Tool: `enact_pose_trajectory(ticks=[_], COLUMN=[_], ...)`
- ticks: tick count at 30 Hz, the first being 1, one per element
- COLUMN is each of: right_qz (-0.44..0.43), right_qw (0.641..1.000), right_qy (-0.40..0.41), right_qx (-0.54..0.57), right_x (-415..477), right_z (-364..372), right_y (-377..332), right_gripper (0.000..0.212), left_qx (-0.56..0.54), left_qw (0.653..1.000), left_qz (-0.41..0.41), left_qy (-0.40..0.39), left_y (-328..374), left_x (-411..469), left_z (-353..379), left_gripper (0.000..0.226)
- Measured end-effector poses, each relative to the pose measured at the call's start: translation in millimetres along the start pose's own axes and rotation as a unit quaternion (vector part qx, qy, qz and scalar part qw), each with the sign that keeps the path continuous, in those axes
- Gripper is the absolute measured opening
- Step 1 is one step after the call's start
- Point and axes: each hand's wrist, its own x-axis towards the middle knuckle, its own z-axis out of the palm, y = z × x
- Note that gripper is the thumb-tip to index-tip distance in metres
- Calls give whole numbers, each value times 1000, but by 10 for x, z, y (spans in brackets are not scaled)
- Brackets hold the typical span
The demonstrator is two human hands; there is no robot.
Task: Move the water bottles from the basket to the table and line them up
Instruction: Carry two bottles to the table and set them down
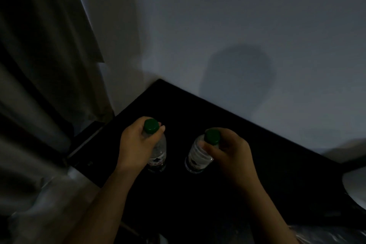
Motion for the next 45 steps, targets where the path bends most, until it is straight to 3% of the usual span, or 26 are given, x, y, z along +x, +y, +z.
enact_pose_trajectory(ticks=[8, 23, 32, 42, 45], right_qz=[33, 66, 89, 71, 56], right_qw=[999, 996, 996, 995, 995], right_qy=[7, 0, -16, -42, -37], right_qx=[-19, -64, -27, -61, -76], right_x=[302, 943, 1340, 1777, 1850], right_z=[408, 439, 464, 568, 585], right_y=[160, 642, 823, 946, 1007], right_gripper=[19, 29, 27, 14, 19], left_qx=[8, 77, 94, 98, 98], left_qw=[1000, 994, 991, 991, 991], left_qz=[14, 43, -2, 11, 6], left_qy=[-24, -65, -92, -89, -91], left_y=[-296, -596, -730, -760, -753], left_x=[536, 1564, 1738, 1680, 1676], left_z=[-20, 643, 741, 751, 757], left_gripper=[12, 19, 20, 19, 20])
